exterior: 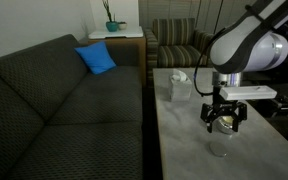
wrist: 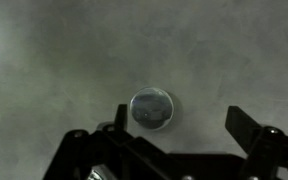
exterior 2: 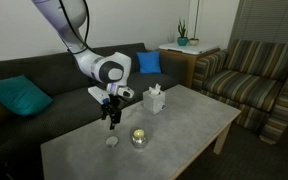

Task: Put the silver lid on top of the silver candle container

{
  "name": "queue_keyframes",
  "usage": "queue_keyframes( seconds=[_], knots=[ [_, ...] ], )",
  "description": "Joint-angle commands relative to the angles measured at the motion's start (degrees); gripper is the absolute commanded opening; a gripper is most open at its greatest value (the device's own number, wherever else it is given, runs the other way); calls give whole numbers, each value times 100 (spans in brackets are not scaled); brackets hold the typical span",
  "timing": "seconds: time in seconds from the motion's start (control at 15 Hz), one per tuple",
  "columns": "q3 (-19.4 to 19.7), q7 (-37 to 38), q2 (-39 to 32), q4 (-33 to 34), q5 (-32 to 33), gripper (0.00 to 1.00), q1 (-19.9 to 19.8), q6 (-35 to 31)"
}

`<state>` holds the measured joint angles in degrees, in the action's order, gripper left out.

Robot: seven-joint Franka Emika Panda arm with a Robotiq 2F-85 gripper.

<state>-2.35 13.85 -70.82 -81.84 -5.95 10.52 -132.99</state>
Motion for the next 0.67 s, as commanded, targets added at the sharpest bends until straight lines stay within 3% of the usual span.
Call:
queue_keyframes(
  seconds=[0.0, 0.07, 0.13, 0.4, 0.6],
  knots=[
    [-2, 99, -814, 1035, -7, 100, -6, 443],
    [-331, -507, -1011, 1355, -96, 100, -344, 911],
    [-44, 0, -573, 659, -3, 100, 48, 340],
    [-232, -379, -953, 1184, -44, 100, -258, 718],
    [-166, -325, -1119, 1425, 5, 100, -189, 788]
  ],
)
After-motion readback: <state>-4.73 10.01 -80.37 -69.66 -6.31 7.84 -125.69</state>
